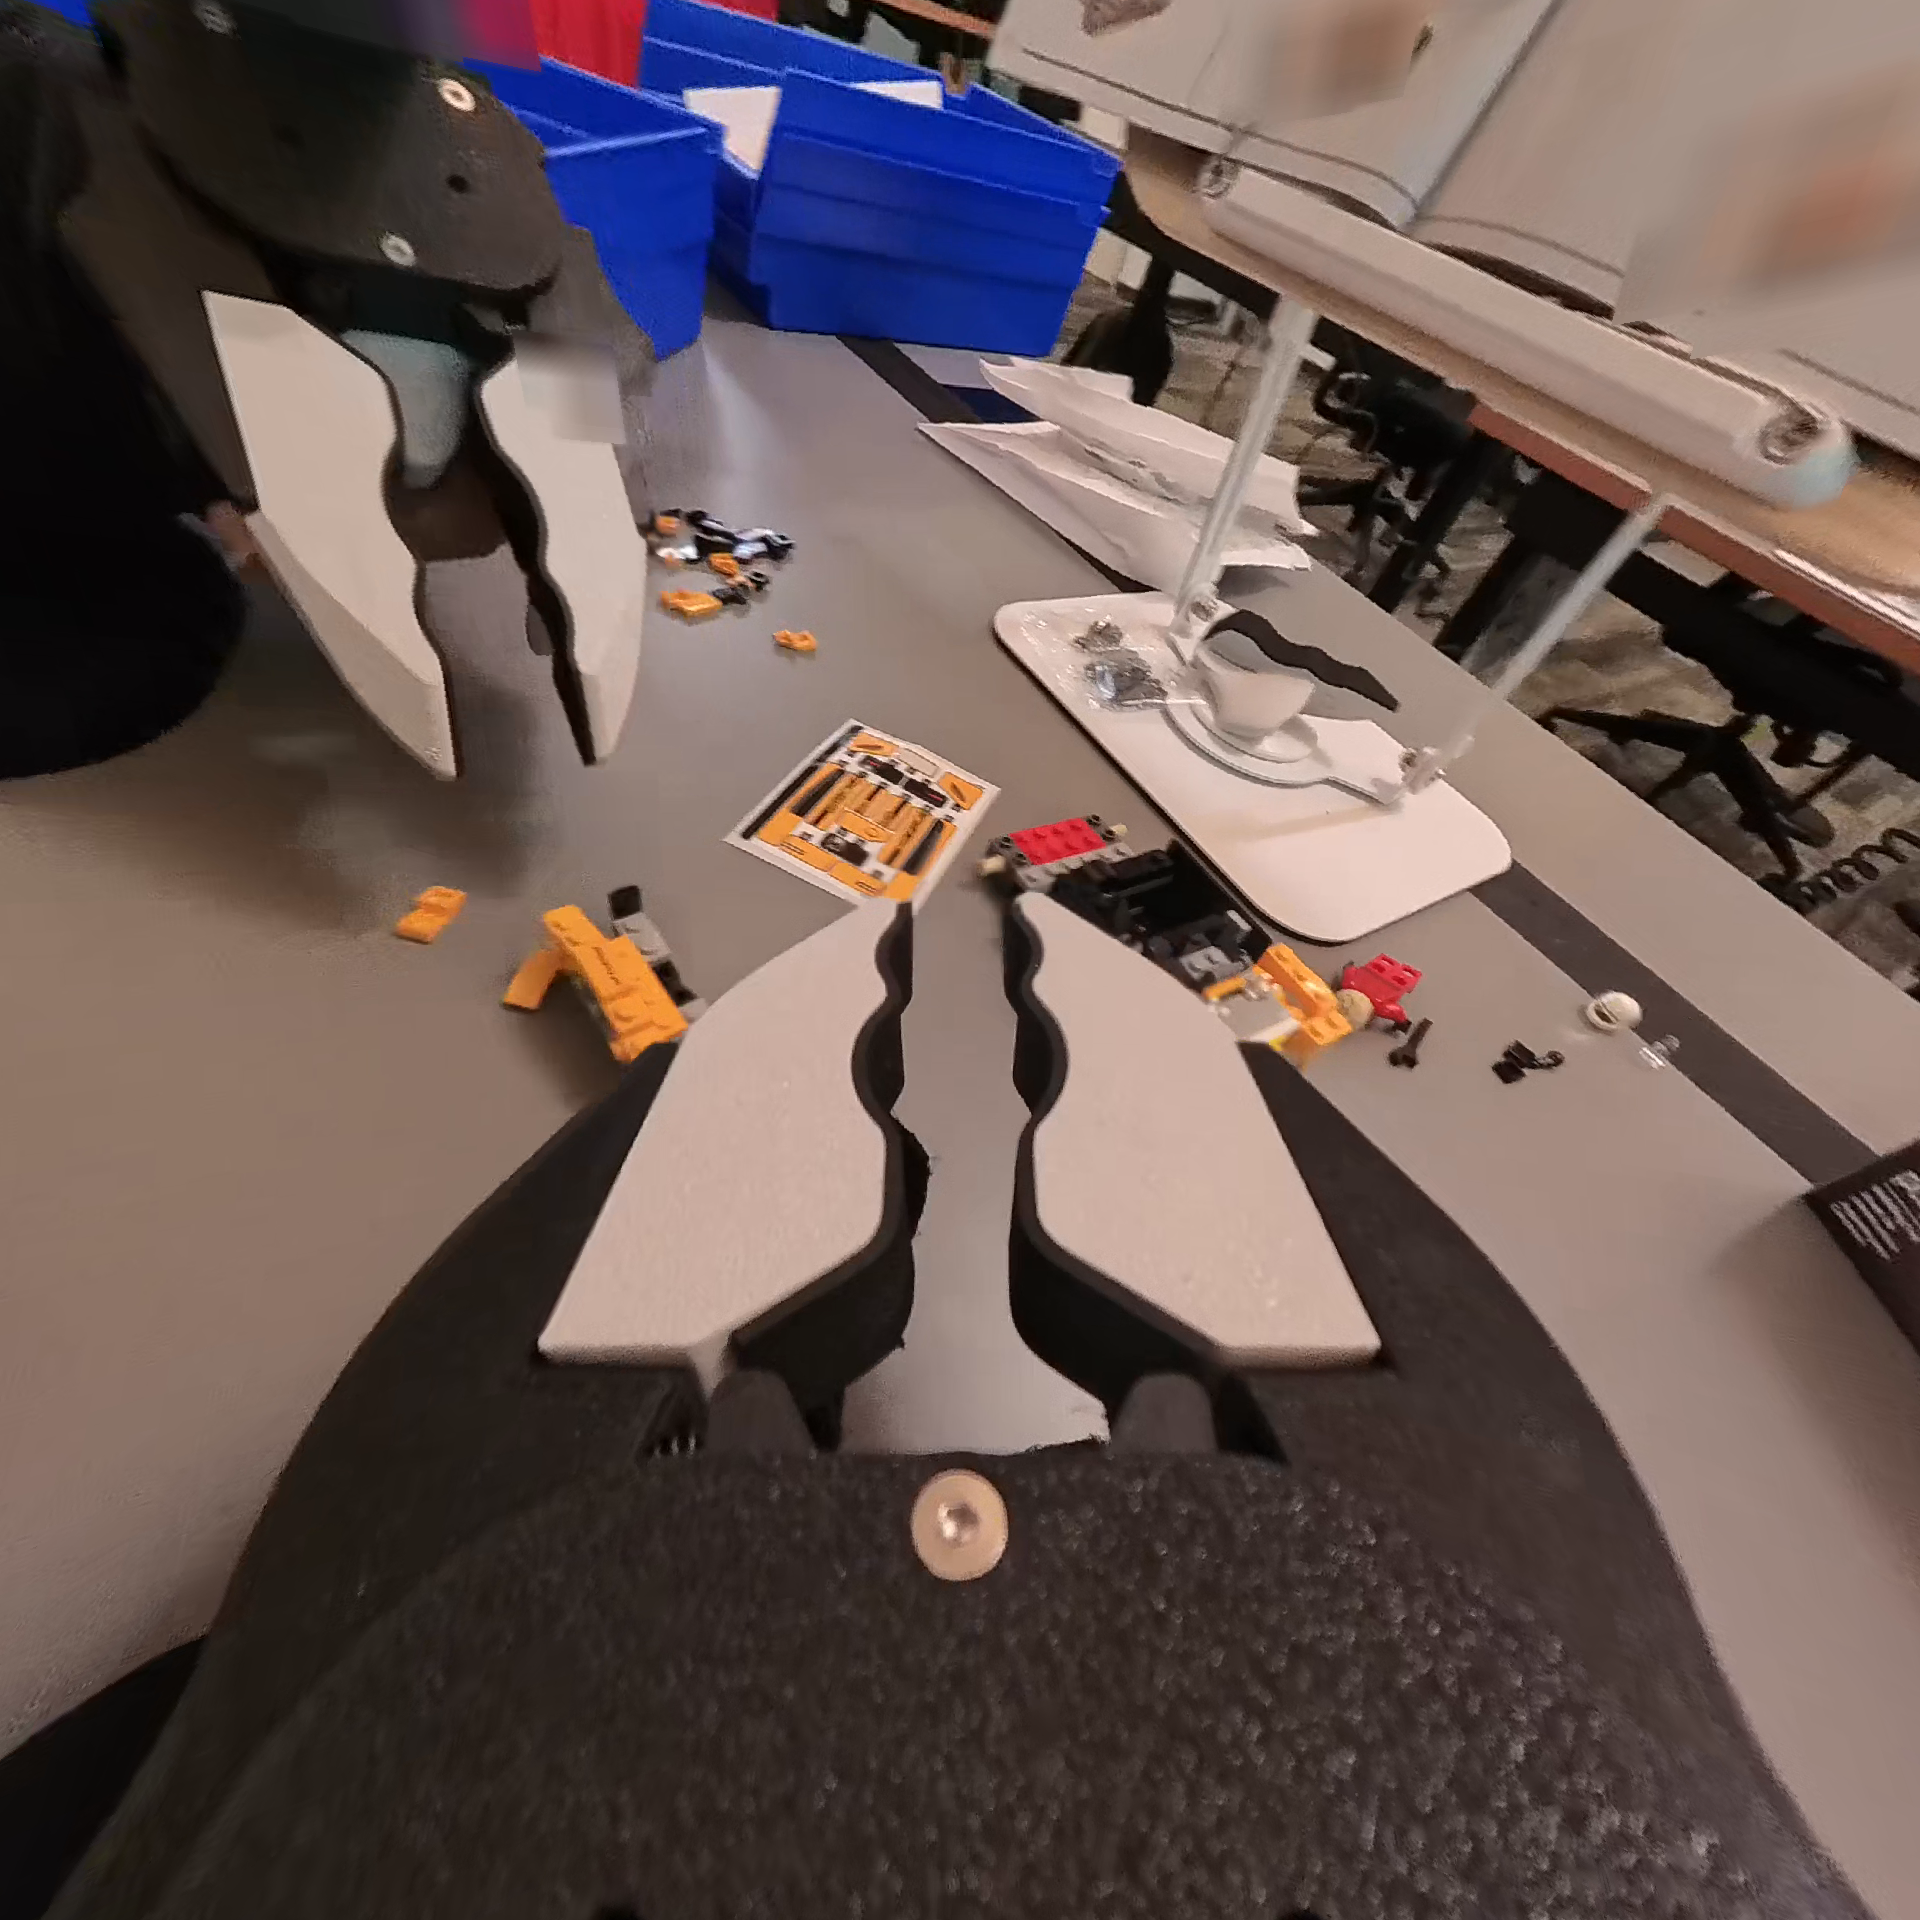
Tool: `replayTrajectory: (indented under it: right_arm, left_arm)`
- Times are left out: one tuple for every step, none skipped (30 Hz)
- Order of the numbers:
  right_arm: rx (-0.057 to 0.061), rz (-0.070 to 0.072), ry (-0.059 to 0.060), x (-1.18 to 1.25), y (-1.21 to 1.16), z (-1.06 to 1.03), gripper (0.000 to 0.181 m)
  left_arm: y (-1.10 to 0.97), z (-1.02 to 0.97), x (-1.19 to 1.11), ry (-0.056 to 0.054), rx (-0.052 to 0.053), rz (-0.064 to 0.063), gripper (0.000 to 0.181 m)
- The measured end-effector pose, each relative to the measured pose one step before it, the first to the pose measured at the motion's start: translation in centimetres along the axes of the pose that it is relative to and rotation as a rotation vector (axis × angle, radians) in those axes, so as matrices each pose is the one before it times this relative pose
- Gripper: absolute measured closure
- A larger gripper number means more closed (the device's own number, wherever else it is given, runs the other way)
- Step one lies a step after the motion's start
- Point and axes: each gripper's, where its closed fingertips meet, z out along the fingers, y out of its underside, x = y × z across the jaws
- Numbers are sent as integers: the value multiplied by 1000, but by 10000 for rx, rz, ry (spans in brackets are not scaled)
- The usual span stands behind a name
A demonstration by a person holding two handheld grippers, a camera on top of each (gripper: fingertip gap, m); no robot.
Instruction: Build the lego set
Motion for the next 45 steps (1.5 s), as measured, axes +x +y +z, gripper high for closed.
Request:
replayTrajectory:
  right_arm:
    - [-4, -95, -175, -466, -60, 90, 165]
    - [-46, -86, -136, -391, 66, 127, 165]
    - [-81, -60, -141, -345, 136, 142, 165]
    - [-69, -36, -96, -224, 153, 112, 165]
    - [-42, -7, -42, -79, 117, 82, 165]
    - [-24, 32, -33, -22, 87, 43, 165]
    - [-9, 58, -23, 25, 63, 16, 165]
    - [0, 46, -8, 41, 31, 6, 165]
    - [-5, 23, -9, 10, 36, 4, 165]
    - [-8, 1, -13, -17, 26, 14, 165]
    - [-8, -12, -18, -63, 33, 19, 165]
    - [-17, -15, -28, -70, 28, 30, 165]
    - [-12, -18, -25, -67, 16, 18, 165]
    - [2, -19, -27, -78, -17, 4, 165]
    - [24, -12, -45, -109, -90, -14, 165]
    - [62, -27, -73, -174, -177, -60, 165]
    - [120, -40, -101, -267, -340, -99, 165]
    - [210, -57, -145, -401, -555, -138, 165]
    - [331, -78, -209, -591, -813, -157, 165]
    - [424, -100, -287, -789, -1024, -168, 165]
    - [433, -180, -307, -911, -1099, -110, 165]
    - [349, -298, -251, -892, -980, -18, 165]
    - [239, -368, -126, -702, -787, 68, 165]
    - [147, -354, -50, -532, -578, 112, 164]
    - [47, -304, 3, -357, -354, 127, 161]
    - [-10, -281, 47, -227, -192, 107, 159]
    - [-34, -277, 144, -31, -80, 71, 157]
    - [-63, -266, 197, 96, 9, 40, 156]
    - [-117, -224, 213, 188, 133, 54, 156]
    - [-152, -172, 135, 128, 244, 66, 156]
    - [-103, -92, 33, 10, 229, 51, 156]
    - [-4, 13, -27, -79, 72, 32, 156]
    - [54, 53, -38, -73, -42, -3, 160]
    - [51, 36, 3, -10, -59, -33, 167]
    - [27, 52, -9, 30, -4, -38, 167]
    - [-4, 172, -61, -4, 31, 0, 167]
    - [-18, 227, -93, -34, 68, 8, 168]
    - [-23, 272, -102, -6, 119, 33, 168]
    - [0, 396, -73, 101, 118, -21, 173]
    - [25, 526, -4, 308, 83, -68, 179]
    - [-23, 611, -195, 86, 91, -26, 179]
    - [-58, 634, -119, 176, 127, 32, 179]
    - [-105, 578, -49, 257, 212, 59, 178]
    - [-43, 495, -134, 105, 128, 26, 178]
    - [37, 450, -173, -4, 19, 2, 178]
  left_arm:
    - [822, 60, 621, 184, -407, 195, 157]
    - [818, 216, 669, 233, -414, 195, 158]
    - [596, 328, 599, 234, -344, 146, 157]
    - [309, 355, 343, 132, -206, 127, 156]
    - [158, 425, 107, 34, -127, 149, 155]
    - [130, 406, 66, 16, -163, 161, 155]
    - [116, 415, 62, 18, -149, 166, 155]
    - [117, 409, 63, -2, -130, 141, 157]
    - [326, 356, -94, -77, -234, 108, 160]
    - [288, 192, -162, -134, -170, 88, 164]
    - [-12, -2, 30, 18, 3, 62, 171]
    - [100, 18, 26, 7, -60, 27, 173]
    - [-13, 13, -84, -89, -3, 23, 173]
    - [-111, -66, -308, -166, 97, -13, 173]
    - [-386, -218, -103, 24, 322, -124, 173]
    - [-746, -307, -69, 123, 590, -201, 173]
    - [-1039, -502, -107, 120, 806, -249, 173]
    - [-1366, -613, -162, 134, 1003, -392, 173]
    - [-1637, -629, 7, 268, 1095, -625, 174]
    - [-1606, -536, 274, 492, 1015, -787, 174]
    - [-1407, -351, 484, 602, 867, -784, 174]
    - [-1120, -139, 362, 503, 706, -798, 174]
    - [-853, 3, 148, 414, 580, -891, 174]
    - [-650, 88, 121, 481, 482, -1017, 174]
    - [-509, 146, 70, 499, 420, -1067, 174]
    - [-389, 177, -28, 437, 368, -953, 174]
    - [-97, 227, 43, 385, 199, -686, 174]
    - [77, 282, -87, 193, 51, -438, 174]
    - [74, 308, -44, 110, 28, -294, 174]
    - [-77, 306, 214, 231, 97, -245, 174]
    - [-113, 286, 231, 203, 103, -195, 174]
    - [36, 256, -59, -17, 4, -110, 174]
    - [132, 202, -69, -24, -50, -48, 174]
    - [115, 123, -12, 31, -32, -76, 174]
    - [-10, 30, 11, 37, 42, -76, 174]
    - [-10, -7, -30, -5, 20, -30, 174]
    - [11, -30, -74, -45, -10, 11, 174]
    - [-12, -49, -113, -87, 7, 46, 174]
    - [-131, -136, -91, -110, 64, 157, 173]
    - [-175, -217, -104, -199, 65, 281, 170]
    - [-282, -268, -130, -312, 97, 430, 166]
    - [-47, -236, -77, -351, -84, 549, 165]
    - [116, -153, -52, -356, -191, 568, 164]
    - [139, -81, -172, -425, -187, 586, 165]
    - [171, -30, -182, -415, -179, 634, 165]
